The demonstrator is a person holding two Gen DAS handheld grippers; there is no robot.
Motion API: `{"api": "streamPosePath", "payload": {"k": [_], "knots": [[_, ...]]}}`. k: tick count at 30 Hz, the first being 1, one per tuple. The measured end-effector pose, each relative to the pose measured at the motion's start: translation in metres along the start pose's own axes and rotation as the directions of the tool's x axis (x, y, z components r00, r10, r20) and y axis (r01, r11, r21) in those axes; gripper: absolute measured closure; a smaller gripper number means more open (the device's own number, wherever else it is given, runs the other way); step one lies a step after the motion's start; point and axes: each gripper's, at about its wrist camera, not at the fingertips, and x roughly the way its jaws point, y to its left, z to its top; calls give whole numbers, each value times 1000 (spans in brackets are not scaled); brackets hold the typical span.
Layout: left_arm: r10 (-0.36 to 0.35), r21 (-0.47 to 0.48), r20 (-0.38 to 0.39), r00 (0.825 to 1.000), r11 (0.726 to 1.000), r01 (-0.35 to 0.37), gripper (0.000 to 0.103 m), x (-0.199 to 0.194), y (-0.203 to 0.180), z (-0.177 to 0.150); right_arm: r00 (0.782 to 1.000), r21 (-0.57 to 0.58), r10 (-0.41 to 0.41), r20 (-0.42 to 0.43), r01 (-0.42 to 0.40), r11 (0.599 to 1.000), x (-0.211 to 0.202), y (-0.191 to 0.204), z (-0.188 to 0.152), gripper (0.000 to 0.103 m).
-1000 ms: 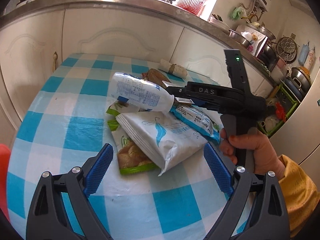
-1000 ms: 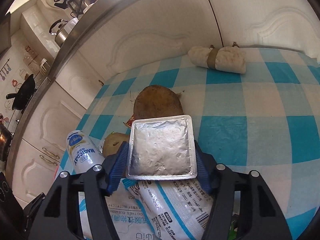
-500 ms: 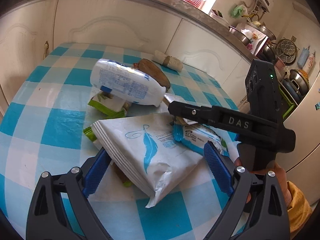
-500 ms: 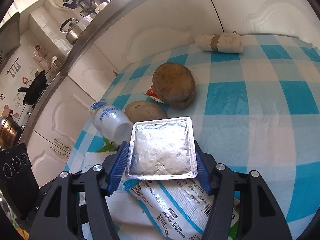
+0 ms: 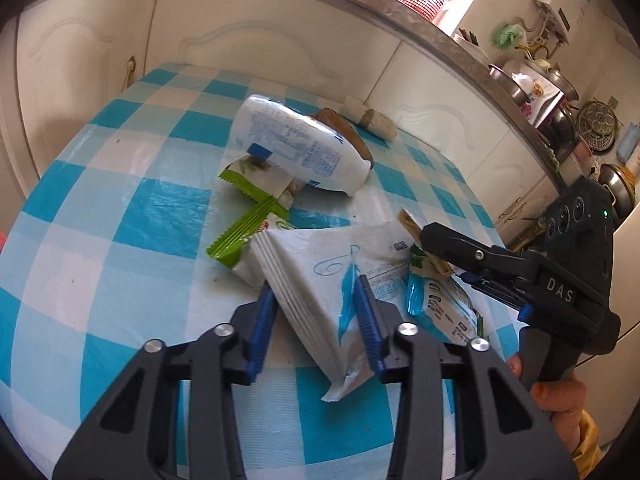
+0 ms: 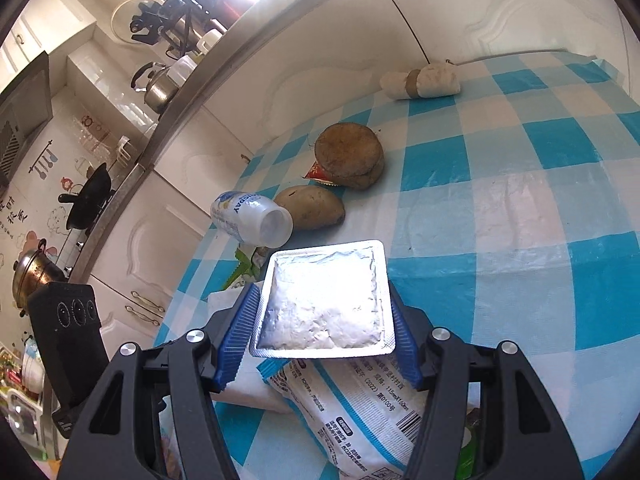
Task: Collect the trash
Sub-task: 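Grasp the foil tray with the right gripper while the left grasps the wet-wipes pack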
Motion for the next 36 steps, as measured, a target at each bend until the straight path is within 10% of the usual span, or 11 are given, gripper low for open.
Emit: {"api": "streamPosePath", "payload": {"k": [17, 25, 36], "knots": [[-77, 51, -25, 997, 996, 79, 81, -57, 10, -27, 997, 6, 33, 69, -34, 999, -17, -2, -2, 41], [49, 295, -113, 992, 955, -13, 19, -71, 5, -51, 997, 4, 36, 75, -37, 999, -18, -2, -3, 41], [195, 564, -188, 963, 824, -57, 8, -10, -44, -48, 996, -2, 47, 77, -47, 999, -20, -1, -4, 41]]}}
